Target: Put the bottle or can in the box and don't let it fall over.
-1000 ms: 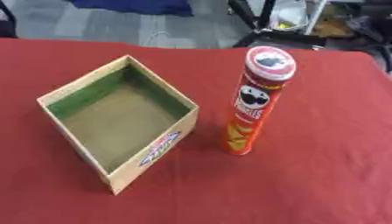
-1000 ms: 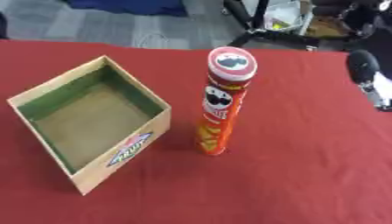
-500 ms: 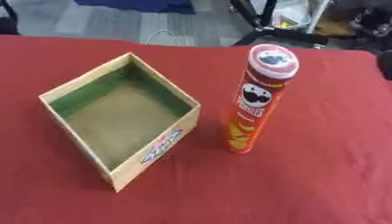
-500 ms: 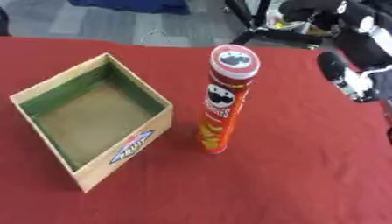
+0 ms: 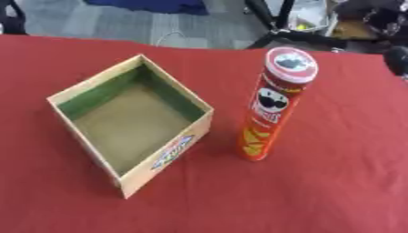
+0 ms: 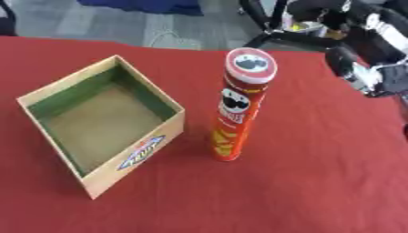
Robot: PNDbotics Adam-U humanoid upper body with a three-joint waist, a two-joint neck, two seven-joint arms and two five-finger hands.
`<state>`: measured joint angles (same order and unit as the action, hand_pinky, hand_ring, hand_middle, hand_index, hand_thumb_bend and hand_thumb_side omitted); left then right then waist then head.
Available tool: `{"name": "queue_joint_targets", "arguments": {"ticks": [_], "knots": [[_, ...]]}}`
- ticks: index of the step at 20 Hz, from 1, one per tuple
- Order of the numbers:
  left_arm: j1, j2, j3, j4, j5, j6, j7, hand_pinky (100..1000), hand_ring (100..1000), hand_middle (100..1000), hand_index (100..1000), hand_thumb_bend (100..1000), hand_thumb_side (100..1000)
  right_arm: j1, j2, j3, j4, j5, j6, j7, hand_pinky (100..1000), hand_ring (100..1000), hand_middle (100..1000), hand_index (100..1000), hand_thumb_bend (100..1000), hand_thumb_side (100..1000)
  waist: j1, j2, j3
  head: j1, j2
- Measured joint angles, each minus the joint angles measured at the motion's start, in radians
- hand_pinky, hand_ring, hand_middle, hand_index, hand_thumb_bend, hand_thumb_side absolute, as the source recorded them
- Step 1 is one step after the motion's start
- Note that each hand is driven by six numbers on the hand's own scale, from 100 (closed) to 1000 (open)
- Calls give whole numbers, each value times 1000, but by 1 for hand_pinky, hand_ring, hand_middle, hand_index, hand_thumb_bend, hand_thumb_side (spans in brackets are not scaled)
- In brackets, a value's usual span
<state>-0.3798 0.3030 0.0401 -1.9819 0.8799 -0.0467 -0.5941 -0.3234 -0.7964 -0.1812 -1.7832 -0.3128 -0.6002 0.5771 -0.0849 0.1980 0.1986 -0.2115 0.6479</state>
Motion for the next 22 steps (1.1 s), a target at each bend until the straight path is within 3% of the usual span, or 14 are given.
{"name": "queue_joint_targets", "arguments": {"ticks": [10, 22], "knots": [[-8, -5, -6, 0, 4, 12, -2, 527, 742, 822, 906, 100, 653, -83, -2, 35, 119, -46, 7, 7, 904, 928, 887, 961, 100, 661, -4, 0, 13, 10, -28], [-15, -13, -13, 0, 8, 21, -6, 528, 743, 822, 902, 100, 654, -193, 25, 87, 230, 3, -6, -6, 877, 895, 854, 943, 100, 682, -6, -1, 25, 3, -32]]}}
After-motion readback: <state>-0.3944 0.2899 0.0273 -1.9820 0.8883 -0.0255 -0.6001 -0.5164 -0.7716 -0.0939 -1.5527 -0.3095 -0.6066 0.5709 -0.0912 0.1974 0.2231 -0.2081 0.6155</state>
